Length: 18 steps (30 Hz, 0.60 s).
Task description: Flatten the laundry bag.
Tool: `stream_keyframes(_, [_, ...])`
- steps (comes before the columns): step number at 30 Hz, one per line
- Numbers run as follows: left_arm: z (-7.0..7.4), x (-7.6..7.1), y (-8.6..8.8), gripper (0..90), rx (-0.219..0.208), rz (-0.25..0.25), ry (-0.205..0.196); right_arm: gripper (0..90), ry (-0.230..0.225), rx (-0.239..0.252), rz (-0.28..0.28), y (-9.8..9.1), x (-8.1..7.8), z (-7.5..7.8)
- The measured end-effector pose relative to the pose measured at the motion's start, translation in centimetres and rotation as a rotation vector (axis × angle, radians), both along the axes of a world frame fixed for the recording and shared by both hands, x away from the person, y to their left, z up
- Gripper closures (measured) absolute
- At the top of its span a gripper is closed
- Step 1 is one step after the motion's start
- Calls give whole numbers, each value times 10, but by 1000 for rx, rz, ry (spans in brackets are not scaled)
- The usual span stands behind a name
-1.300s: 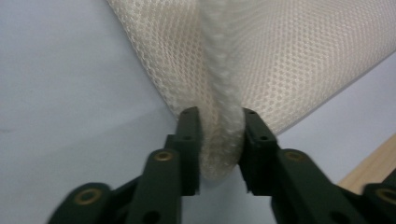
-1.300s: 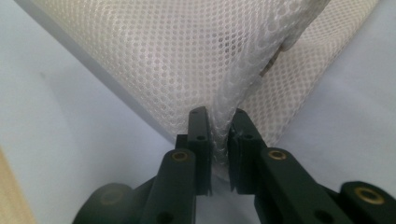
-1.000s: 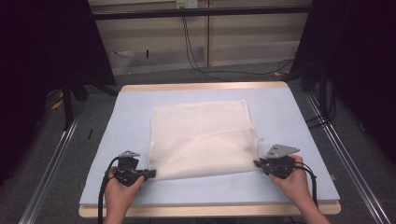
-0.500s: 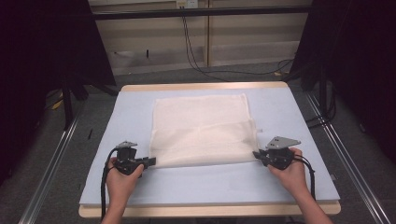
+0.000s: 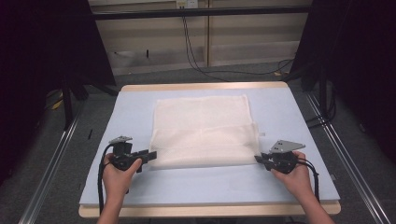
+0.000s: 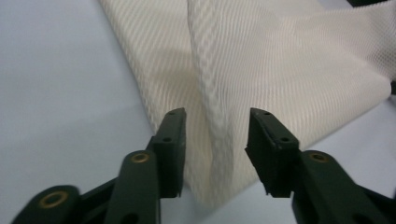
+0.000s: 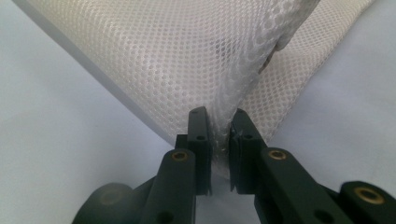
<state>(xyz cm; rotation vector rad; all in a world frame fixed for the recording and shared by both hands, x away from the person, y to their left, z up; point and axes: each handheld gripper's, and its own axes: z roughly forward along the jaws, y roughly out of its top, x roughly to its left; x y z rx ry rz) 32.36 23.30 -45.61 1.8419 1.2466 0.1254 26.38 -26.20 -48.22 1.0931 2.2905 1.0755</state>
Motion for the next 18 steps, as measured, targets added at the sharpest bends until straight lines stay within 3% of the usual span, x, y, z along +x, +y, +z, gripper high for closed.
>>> stream_keyframes(3, [0,8,-4,427,-5,9,-48,808,1,2,1,0,0,0])
stream_keyframes(4, [1,8,-7,506,-23,-25,-16,807,-1,0,0,0,0,0])
stream_keyframes(5, [1,7,-9,568,-47,-38,-19,806,-1,-1,2,0,0,-1])
stream_keyframes(6, [1,5,-11,589,-37,-60,-14,804,-4,0,6,0,0,-1])
stream_keyframes(7, [2,3,-11,738,-39,-74,14,800,1,3,-6,0,-1,-1])
stream_keyframes(10, [0,-3,-10,809,-63,-107,50,774,5,14,-7,-1,-1,-2])
stream_keyframes(15, [-3,-15,-4,823,-45,-137,56,635,23,46,-44,-6,-3,2])
stream_keyframes(18, [-4,-21,-2,825,-42,-142,62,641,24,63,-56,-9,-4,3])
